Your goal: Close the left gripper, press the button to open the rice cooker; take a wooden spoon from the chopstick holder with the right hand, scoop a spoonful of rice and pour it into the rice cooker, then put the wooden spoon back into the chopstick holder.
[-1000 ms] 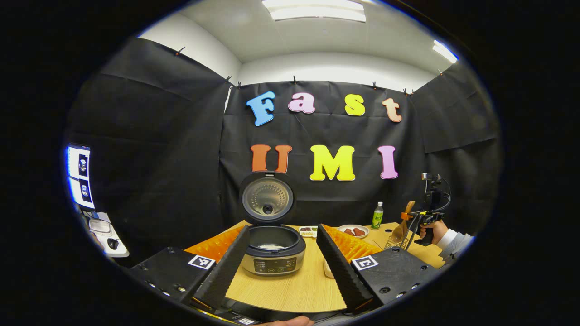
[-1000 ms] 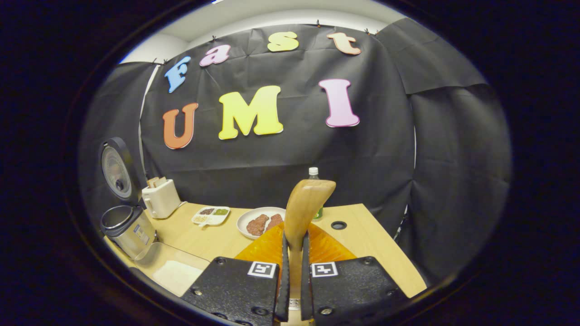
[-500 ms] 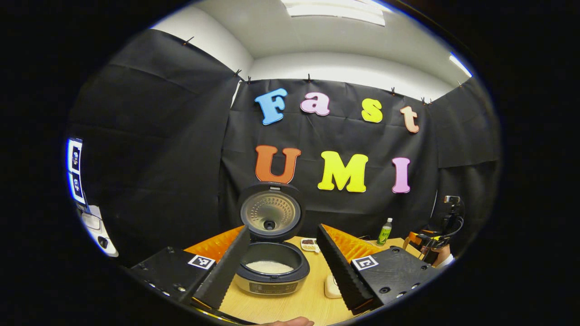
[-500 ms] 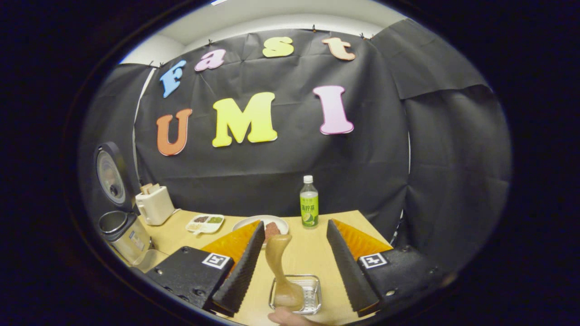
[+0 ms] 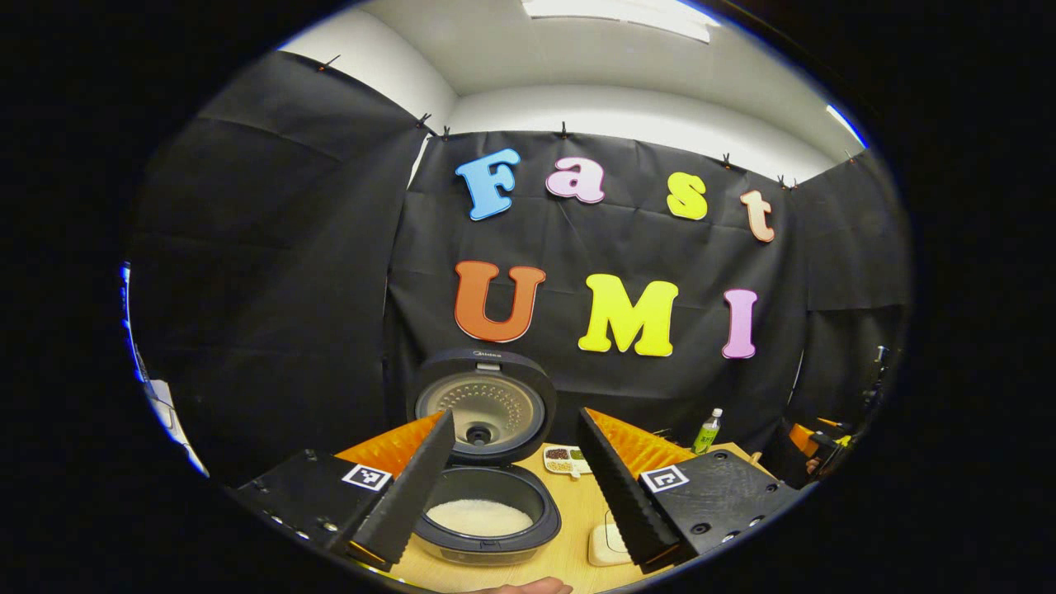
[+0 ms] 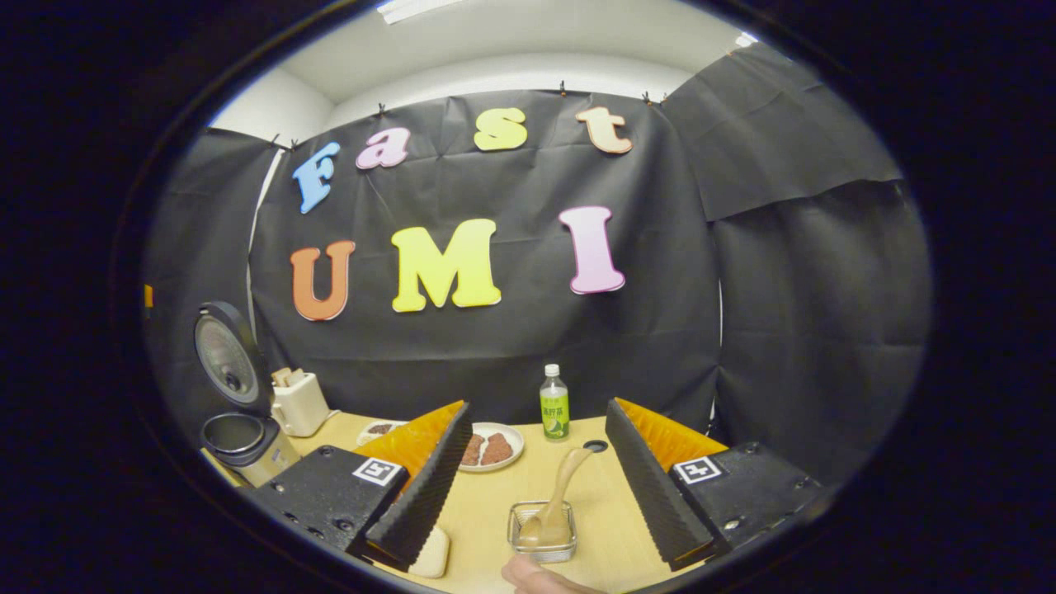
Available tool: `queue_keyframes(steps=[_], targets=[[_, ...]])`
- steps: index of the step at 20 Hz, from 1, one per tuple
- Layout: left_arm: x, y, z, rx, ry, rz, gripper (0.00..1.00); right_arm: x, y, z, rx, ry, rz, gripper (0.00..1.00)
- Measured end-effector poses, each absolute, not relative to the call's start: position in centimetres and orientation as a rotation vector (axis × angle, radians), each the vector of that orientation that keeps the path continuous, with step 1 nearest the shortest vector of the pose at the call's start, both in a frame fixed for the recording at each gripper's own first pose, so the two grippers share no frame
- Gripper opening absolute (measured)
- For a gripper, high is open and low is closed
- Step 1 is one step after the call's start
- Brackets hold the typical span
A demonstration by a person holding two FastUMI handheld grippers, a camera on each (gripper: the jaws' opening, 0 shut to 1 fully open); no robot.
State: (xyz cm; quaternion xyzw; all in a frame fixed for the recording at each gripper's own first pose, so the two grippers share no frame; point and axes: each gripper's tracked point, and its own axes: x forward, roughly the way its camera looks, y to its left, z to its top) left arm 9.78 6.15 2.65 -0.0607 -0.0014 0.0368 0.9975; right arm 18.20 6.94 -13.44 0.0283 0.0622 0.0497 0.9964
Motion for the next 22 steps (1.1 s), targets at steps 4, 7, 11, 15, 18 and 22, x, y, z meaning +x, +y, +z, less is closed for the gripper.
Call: queue_keyframes(steps=[4,7,11,15,18,22], targets=[[12.9,5.7,4.9,-0.136,-0.006,0.007,0.94,14.5,5.3,-11.6,0.044,0.134,0.055,1.0],[16.0,8.0,6.9,-0.164,-0.046,0.03,0.94,11.8,5.6,-10.6,0.042,0.124,0.08,1.0],[20.8,10.3,8.4,-0.167,-0.093,0.058,0.94,9.6,5.9,-10.7,0.009,0.101,0.107,1.0],[26.0,13.1,7.4,-0.139,-0.099,0.12,0.94,9.3,7.1,-11.9,-0.005,0.118,0.141,0.95],[29.7,13.8,5.5,-0.123,-0.072,0.13,0.94,9.1,8.4,-12.8,-0.004,0.145,0.189,0.96],[33.3,15.7,2.5,-0.05,-0.008,0.193,0.94,8.9,9.6,-12.8,-0.028,0.132,0.211,1.0]])
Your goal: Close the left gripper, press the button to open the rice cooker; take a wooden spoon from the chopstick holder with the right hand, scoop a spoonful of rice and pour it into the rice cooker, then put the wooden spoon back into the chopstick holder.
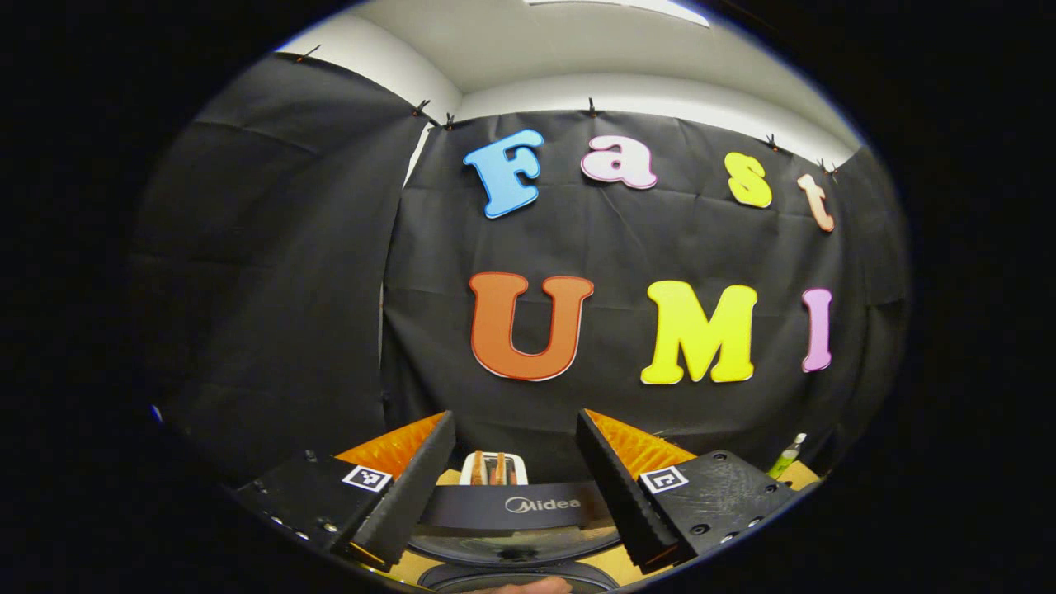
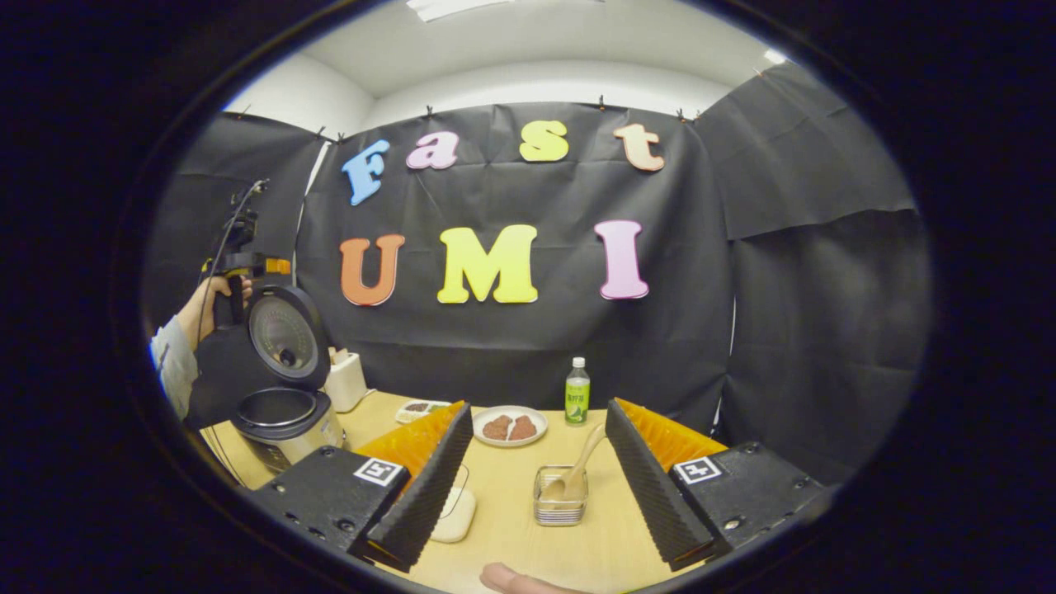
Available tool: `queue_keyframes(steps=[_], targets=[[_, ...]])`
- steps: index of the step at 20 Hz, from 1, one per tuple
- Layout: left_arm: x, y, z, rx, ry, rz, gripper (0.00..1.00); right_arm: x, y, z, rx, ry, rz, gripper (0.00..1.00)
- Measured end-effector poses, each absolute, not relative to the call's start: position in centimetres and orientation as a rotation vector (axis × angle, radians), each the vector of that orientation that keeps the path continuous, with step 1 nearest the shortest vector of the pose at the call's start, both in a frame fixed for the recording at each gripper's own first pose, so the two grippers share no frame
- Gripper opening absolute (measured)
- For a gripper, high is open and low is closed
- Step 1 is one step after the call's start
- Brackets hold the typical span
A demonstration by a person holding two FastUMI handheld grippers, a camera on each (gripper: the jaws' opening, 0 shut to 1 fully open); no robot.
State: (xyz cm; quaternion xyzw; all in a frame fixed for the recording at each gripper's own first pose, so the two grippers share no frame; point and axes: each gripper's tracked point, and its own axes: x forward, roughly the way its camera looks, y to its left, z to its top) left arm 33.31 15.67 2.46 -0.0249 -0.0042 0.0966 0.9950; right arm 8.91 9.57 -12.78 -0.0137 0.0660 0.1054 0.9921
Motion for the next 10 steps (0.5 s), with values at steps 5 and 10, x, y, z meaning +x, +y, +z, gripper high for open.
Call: queue_keyframes(steps=[5,10], targets=[[34.1,15.1,0.9,-0.063,0.05,0.153,0.97,8.3,10.6,-12.8,-0.03,0.117,0.244,0.96],[31.3,14.0,-0.2,-0.067,0.098,0.13,0.98,8.4,11.4,-14.2,-0.018,0.148,0.262,0.96]])
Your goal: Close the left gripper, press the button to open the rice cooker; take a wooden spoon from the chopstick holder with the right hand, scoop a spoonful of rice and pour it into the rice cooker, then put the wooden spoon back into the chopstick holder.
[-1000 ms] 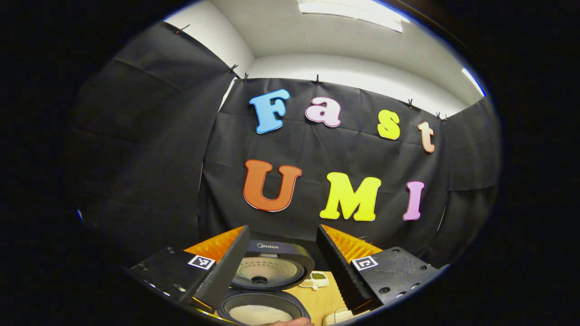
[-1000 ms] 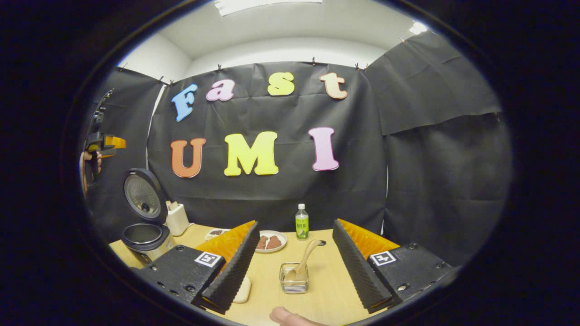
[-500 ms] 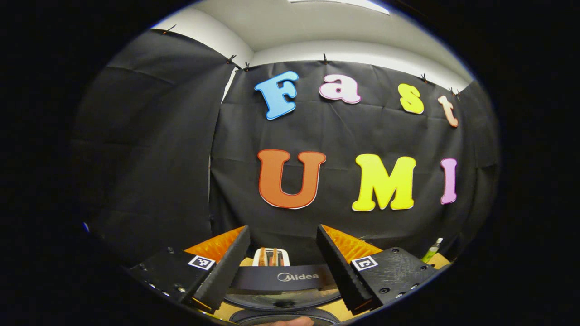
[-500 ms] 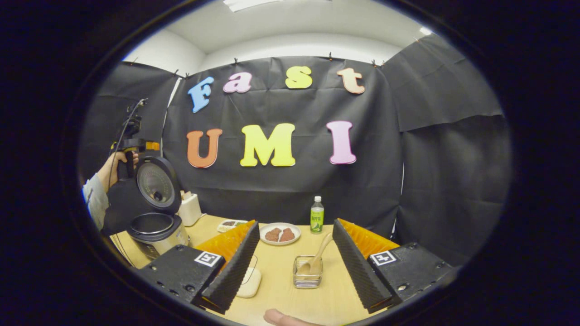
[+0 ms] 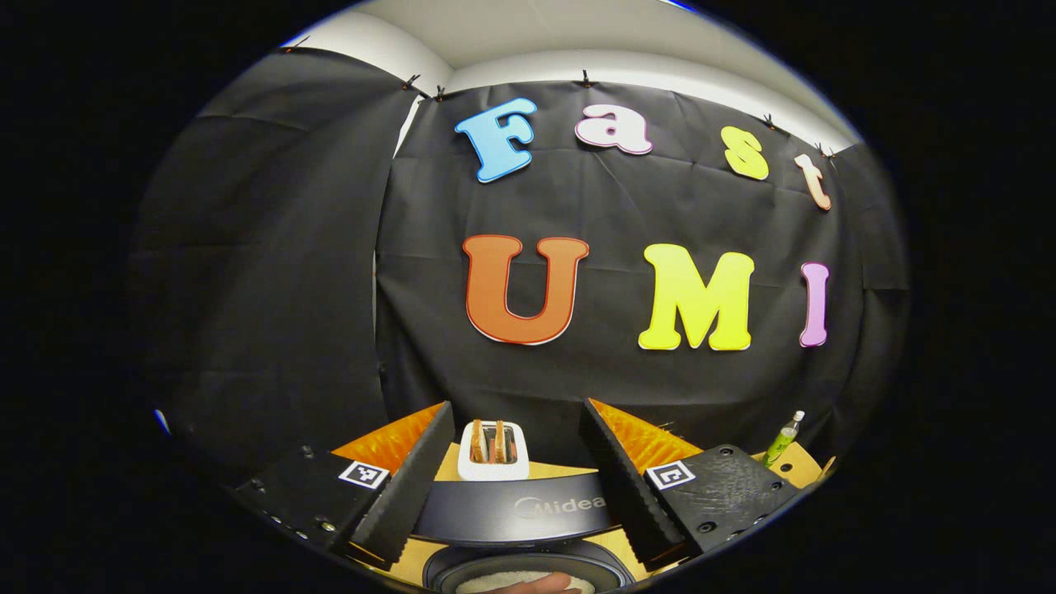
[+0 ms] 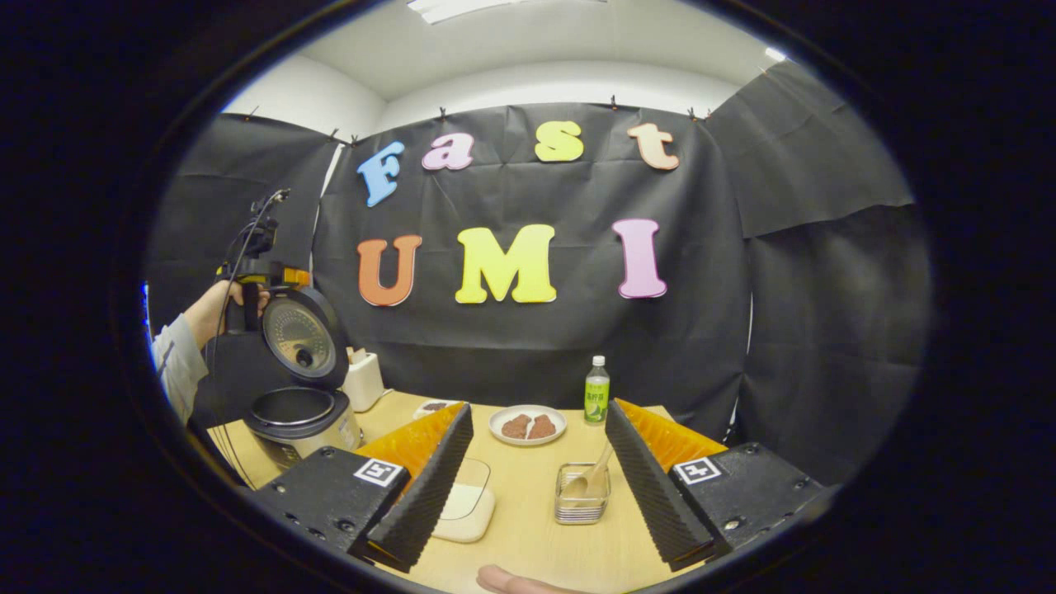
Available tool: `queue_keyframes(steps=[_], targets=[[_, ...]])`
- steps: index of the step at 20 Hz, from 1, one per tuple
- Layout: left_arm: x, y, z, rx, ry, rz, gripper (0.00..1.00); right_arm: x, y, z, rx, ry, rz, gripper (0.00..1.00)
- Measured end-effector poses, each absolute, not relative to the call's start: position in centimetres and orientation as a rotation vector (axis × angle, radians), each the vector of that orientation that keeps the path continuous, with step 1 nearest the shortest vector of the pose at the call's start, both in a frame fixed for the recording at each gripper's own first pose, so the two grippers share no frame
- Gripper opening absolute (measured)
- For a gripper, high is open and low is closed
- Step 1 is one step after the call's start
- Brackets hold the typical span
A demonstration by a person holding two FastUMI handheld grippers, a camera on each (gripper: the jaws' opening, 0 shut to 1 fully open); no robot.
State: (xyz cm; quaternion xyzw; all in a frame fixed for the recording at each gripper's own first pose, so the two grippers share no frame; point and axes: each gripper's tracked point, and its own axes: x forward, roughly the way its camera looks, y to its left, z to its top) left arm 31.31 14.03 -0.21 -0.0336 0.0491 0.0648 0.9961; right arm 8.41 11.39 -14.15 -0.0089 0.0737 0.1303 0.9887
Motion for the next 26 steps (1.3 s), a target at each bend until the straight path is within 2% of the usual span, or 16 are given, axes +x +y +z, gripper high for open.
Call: queue_keyframes(steps=[2,3,8,9,11,12,15,19,20,26], targets=[[29.7,13.3,-0.8,-0.075,0.135,0.112,1.0,8.5,11.6,-14.8,-0.02,0.163,0.267,0.96],[28.8,13.1,-1.1,-0.077,0.149,0.106,0.98,8.6,11.6,-15.1,-0.026,0.171,0.27,1.0],[24.8,11.8,-3.4,-0.086,0.211,0.078,0.98,8.8,11.3,-16.0,-0.05,0.196,0.27,1.0],[23.9,11.4,-4.2,-0.084,0.229,0.076,0.98,8.8,11.2,-16.3,-0.049,0.198,0.27,0.96],[22.5,10.9,-5.6,-0.081,0.237,0.076,1.0,8.8,11.2,-16.7,-0.042,0.205,0.27,0.96],[21.9,10.8,-6.4,-0.073,0.243,0.081,0.98,8.7,11.3,-17.0,-0.041,0.216,0.274,1.0],[19.9,10.4,-9.6,-0.076,0.301,0.096,0.98,8.3,11.8,-17.9,-0.042,0.242,0.293,1.0],[18.9,9.6,-12.7,-0.073,0.378,0.089,1.0,8.3,12.1,-18.6,-0.052,0.255,0.299,1.0],[19.0,9.7,-13.3,-0.074,0.396,0.09,0.97,8.2,12.2,-18.8,-0.053,0.26,0.303,1.0],[17.9,9.1,-16.1,-0.048,0.468,0.099,0.97,8.1,12.8,-19.6,-0.054,0.268,0.321,1.0]])
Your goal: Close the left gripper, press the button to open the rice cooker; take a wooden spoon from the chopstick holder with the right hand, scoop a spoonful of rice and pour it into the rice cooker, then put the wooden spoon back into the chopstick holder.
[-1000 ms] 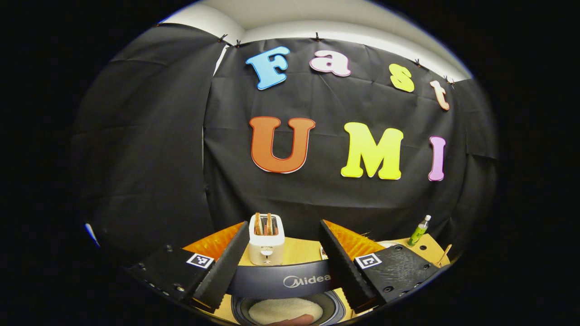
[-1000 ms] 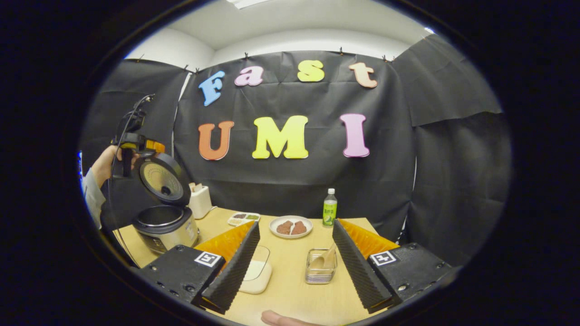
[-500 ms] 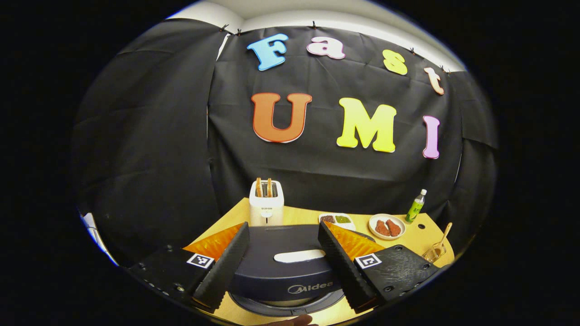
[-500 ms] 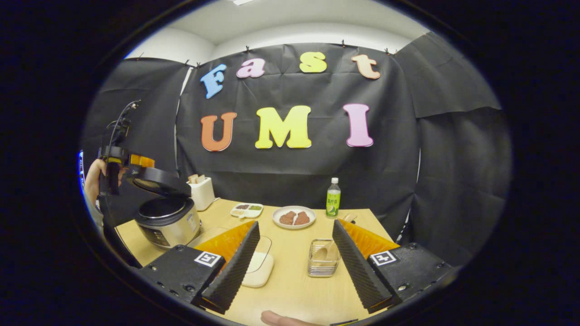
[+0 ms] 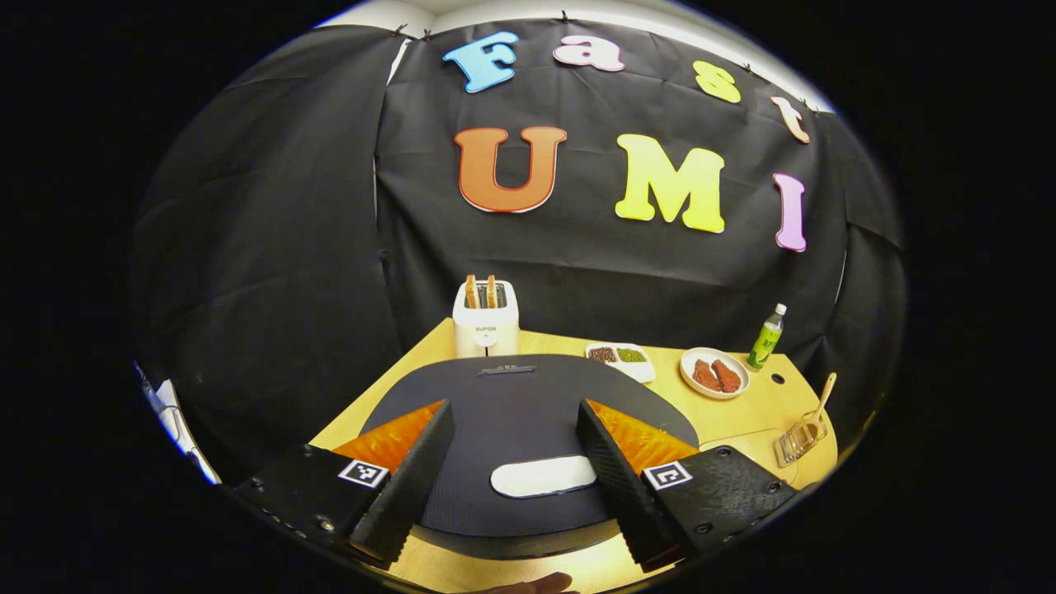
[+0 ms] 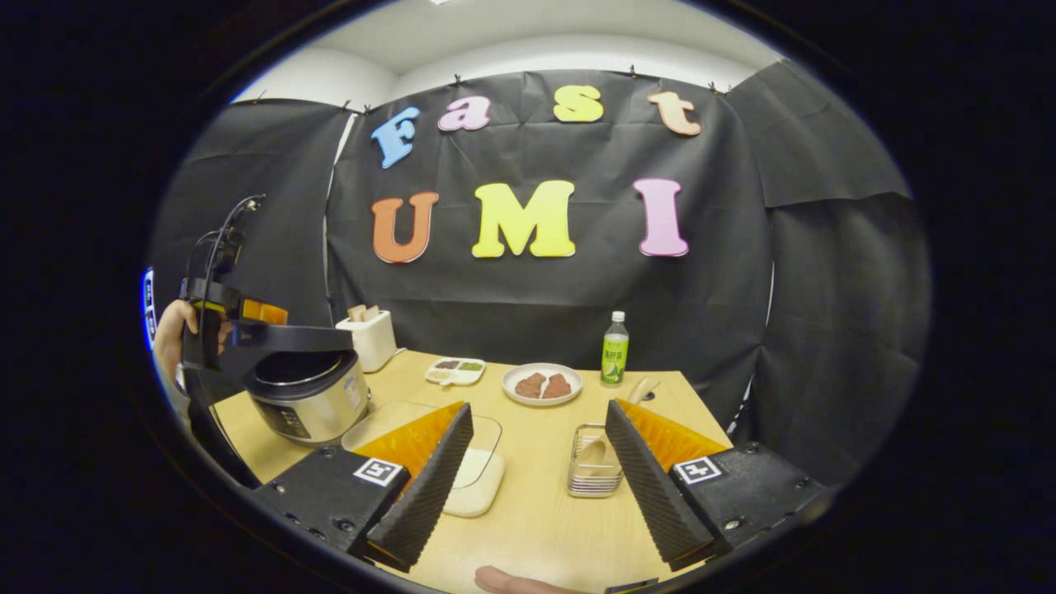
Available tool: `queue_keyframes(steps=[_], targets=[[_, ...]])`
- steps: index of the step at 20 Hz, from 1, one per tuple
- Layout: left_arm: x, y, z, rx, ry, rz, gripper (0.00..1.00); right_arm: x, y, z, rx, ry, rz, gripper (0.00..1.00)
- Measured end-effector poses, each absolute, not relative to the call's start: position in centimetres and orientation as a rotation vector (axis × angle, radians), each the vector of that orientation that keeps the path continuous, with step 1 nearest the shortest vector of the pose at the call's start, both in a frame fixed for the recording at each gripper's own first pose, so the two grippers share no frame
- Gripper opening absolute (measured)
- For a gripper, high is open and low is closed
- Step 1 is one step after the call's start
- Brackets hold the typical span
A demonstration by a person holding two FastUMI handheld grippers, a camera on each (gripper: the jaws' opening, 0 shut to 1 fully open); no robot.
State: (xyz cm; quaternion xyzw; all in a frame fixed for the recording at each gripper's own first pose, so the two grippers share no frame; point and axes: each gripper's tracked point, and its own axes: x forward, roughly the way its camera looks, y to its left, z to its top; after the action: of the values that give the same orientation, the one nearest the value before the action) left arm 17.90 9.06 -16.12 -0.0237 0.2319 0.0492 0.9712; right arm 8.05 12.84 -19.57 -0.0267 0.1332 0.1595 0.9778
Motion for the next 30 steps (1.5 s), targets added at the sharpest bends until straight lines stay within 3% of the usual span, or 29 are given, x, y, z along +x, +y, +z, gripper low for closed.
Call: queue_keyframes(steps=[1,4,12,13,14,16,18,21,22,30], targets=[[17.5,8.9,-17.1,-0.041,0.498,0.098,0.97,8.0,13.2,-19.3,-0.048,0.26,0.333,0.96],[16.1,8.5,-19.4,-0.025,0.557,0.097,0.98,7.8,13.9,-19.1,-0.037,0.24,0.359,1.0],[13.6,7.7,-18.9,-0.01,0.454,0.122,0.98,7.8,15.2,-19.6,-0.047,0.199,0.392,1.0],[13.4,7.4,-18.9,0.002,0.438,0.114,0.98,7.8,15.2,-19.3,-0.036,0.183,0.392,0.96],[13.4,7.5,-18.9,0.01,0.418,0.109,0.97,7.8,15.2,-19.0,-0.025,0.166,0.392,1.0],[13.5,7.5,-18.8,-0.007,0.37,0.112,0.97,7.8,15.2,-18.9,-0.004,0.148,0.392,0.96],[13.8,7.4,-18.8,0.005,0.312,0.112,0.98,7.7,15.4,-19.3,0.015,0.152,0.395,1.0],[14.2,7.3,-18.7,-0.015,0.219,0.125,0.97,7.4,15.0,-20.0,0.028,0.184,0.385,0.96],[14.3,7.4,-19.0,-0.012,0.218,0.124,0.97,7.3,15.0,-20.2,0.028,0.194,0.381,1.0],[14.2,7.0,-19.1,-0.027,0.18,0.124,0.98,5.8,13.2,-19.9,0.048,0.221,0.318,1.0]])
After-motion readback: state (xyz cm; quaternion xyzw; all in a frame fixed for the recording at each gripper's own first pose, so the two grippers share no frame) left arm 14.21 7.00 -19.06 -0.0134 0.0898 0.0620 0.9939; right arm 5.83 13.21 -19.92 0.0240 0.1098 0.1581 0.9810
